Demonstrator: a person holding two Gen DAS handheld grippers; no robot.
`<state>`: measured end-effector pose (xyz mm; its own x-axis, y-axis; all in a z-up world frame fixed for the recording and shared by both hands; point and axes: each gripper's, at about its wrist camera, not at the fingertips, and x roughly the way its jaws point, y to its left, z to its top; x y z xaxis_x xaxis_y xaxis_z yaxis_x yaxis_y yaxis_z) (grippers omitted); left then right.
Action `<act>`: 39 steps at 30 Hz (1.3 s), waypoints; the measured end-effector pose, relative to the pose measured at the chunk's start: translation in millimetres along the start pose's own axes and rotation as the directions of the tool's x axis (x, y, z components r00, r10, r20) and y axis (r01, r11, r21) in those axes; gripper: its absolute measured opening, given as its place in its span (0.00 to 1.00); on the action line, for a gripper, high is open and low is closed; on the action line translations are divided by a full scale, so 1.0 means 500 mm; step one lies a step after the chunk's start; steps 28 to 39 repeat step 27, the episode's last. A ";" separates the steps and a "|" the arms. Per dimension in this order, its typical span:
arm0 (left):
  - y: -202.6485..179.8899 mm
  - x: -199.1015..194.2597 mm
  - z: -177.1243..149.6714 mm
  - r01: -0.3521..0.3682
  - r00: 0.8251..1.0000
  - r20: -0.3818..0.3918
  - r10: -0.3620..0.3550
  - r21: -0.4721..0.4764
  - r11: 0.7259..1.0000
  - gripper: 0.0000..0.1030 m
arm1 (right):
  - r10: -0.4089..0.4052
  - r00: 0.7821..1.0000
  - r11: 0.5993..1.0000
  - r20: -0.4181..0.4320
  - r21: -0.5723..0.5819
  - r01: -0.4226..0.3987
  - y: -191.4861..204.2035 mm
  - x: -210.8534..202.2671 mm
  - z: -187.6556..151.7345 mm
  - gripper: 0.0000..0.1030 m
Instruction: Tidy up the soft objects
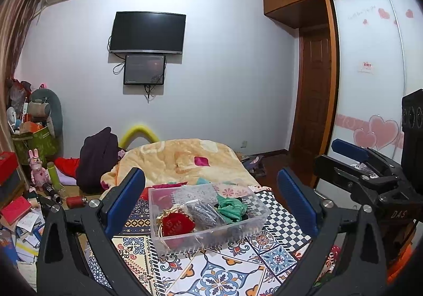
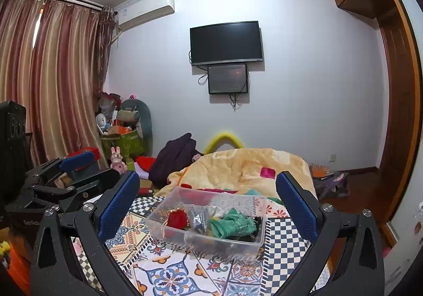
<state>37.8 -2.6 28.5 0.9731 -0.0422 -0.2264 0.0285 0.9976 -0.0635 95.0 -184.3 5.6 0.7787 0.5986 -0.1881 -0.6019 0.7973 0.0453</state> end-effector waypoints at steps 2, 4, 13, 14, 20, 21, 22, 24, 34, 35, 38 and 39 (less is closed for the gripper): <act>0.000 0.000 -0.001 -0.001 1.000 0.000 0.001 0.001 1.000 0.99 | 0.000 1.000 1.000 -0.001 0.001 0.000 -0.002 0.001 -0.001 1.00; 0.000 -0.001 -0.002 0.000 1.000 0.001 0.000 0.000 1.000 0.99 | -0.004 1.000 1.000 -0.002 0.001 0.004 0.000 0.001 -0.002 1.00; 0.003 0.002 -0.004 -0.001 1.000 -0.008 0.001 -0.002 1.000 1.00 | -0.006 1.000 1.000 -0.008 0.008 0.006 -0.003 0.006 -0.006 1.00; 0.004 0.003 -0.004 -0.003 1.000 -0.010 0.003 -0.004 1.000 1.00 | -0.007 1.000 1.000 -0.008 0.008 0.007 -0.003 0.006 -0.005 1.00; 0.011 0.005 -0.006 0.006 1.000 -0.016 -0.006 -0.022 1.000 1.00 | -0.010 1.000 1.000 -0.006 0.011 0.010 -0.005 0.005 -0.006 1.00; 0.011 0.005 -0.006 0.005 1.000 -0.017 -0.005 -0.022 1.000 1.00 | -0.012 1.000 1.000 -0.006 0.011 0.012 -0.006 0.004 -0.007 1.00; 0.012 0.004 -0.006 0.005 1.000 -0.017 -0.006 -0.021 1.000 1.00 | -0.013 1.000 1.000 -0.006 0.012 0.013 -0.007 0.004 -0.007 1.00; 0.012 0.004 -0.006 0.005 1.000 -0.017 -0.005 -0.022 1.000 1.00 | -0.014 1.000 1.000 -0.006 0.013 0.015 -0.008 0.004 -0.007 1.00; 0.013 0.005 -0.006 0.002 1.000 -0.017 -0.003 -0.023 1.000 1.00 | -0.019 1.000 1.000 -0.006 0.015 0.019 -0.008 0.001 -0.008 1.00; 0.013 0.005 -0.006 0.002 1.000 -0.017 -0.003 -0.023 1.000 1.00 | -0.019 1.000 1.000 -0.006 0.015 0.019 -0.008 0.001 -0.008 1.00; 0.013 0.005 -0.006 0.002 1.000 -0.017 -0.003 -0.023 1.000 1.00 | -0.019 1.000 1.000 -0.006 0.015 0.019 -0.008 0.001 -0.008 1.00; 0.013 0.005 -0.006 0.002 1.000 -0.017 -0.003 -0.023 1.000 1.00 | -0.019 1.000 1.000 -0.006 0.015 0.019 -0.008 0.001 -0.008 1.00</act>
